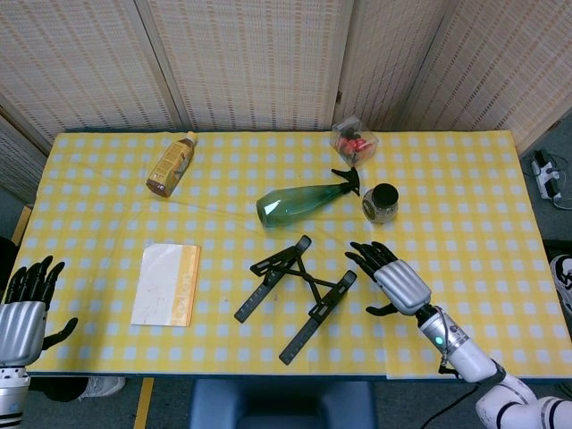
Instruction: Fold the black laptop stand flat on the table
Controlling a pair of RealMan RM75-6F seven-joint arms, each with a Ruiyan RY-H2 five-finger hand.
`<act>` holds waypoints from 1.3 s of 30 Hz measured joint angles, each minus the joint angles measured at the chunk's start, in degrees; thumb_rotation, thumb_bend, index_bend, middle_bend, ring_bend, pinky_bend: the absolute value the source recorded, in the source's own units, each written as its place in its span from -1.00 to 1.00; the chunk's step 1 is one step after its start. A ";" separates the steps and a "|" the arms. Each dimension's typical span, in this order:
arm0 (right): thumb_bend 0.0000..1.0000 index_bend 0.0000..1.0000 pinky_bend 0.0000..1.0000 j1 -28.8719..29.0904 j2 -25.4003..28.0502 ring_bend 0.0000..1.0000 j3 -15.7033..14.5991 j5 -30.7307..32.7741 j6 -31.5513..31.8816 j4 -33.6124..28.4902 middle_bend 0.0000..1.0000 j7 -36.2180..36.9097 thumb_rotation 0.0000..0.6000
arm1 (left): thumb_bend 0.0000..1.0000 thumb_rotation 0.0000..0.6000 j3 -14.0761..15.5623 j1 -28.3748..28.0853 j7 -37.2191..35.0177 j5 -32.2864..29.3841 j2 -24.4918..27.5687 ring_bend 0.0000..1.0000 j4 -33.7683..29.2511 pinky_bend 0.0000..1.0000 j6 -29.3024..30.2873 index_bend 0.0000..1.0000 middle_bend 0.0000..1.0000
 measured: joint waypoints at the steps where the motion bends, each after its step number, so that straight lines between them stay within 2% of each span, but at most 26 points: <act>1: -0.67 -1.00 -1.00 0.54 -0.69 -0.98 0.11 0.20 -0.49 0.74 -1.00 0.18 1.00 | -0.49 1.00 0.03 0.00 -0.04 0.00 0.02 -0.99 -0.05 -1.00 -0.06 -1.00 -0.93; 15: -0.67 -1.00 -1.00 8.19 -10.75 -0.97 0.19 0.38 -5.61 12.87 -1.00 3.56 1.00 | -0.49 1.00 0.11 0.10 -0.25 -0.18 0.01 -0.99 -0.10 -1.00 -0.33 -1.00 -0.93; 24: -0.67 -1.00 -1.00 12.80 -16.37 -0.95 0.85 -1.22 -5.22 19.21 -1.00 2.83 1.00 | -0.49 1.00 0.08 0.15 -0.44 -0.38 -0.03 -0.99 0.30 -1.00 -0.45 -1.00 -0.93; 31: -0.67 -1.00 -1.00 16.43 -20.40 -0.95 2.69 -0.69 -4.99 23.69 -1.00 1.84 1.00 | -0.49 1.00 -0.08 -0.02 -0.74 -0.64 -0.11 -0.99 0.74 -1.00 -0.85 -1.00 -0.93; 35: -0.67 -1.00 -1.00 17.45 -20.12 -0.95 3.00 0.40 -6.16 23.33 -1.00 0.88 1.00 | -0.49 1.00 -0.07 -0.11 -1.14 -0.65 -0.01 -0.99 0.91 -1.00 -1.06 -1.00 -0.93; 39: -0.67 -1.00 -1.00 17.09 -16.70 -0.94 2.24 0.79 -6.47 19.55 -1.00 -0.03 1.00 | -0.49 1.00 -0.12 -0.10 -1.59 -0.83 0.09 -0.99 1.28 -1.00 -1.16 -1.00 -0.93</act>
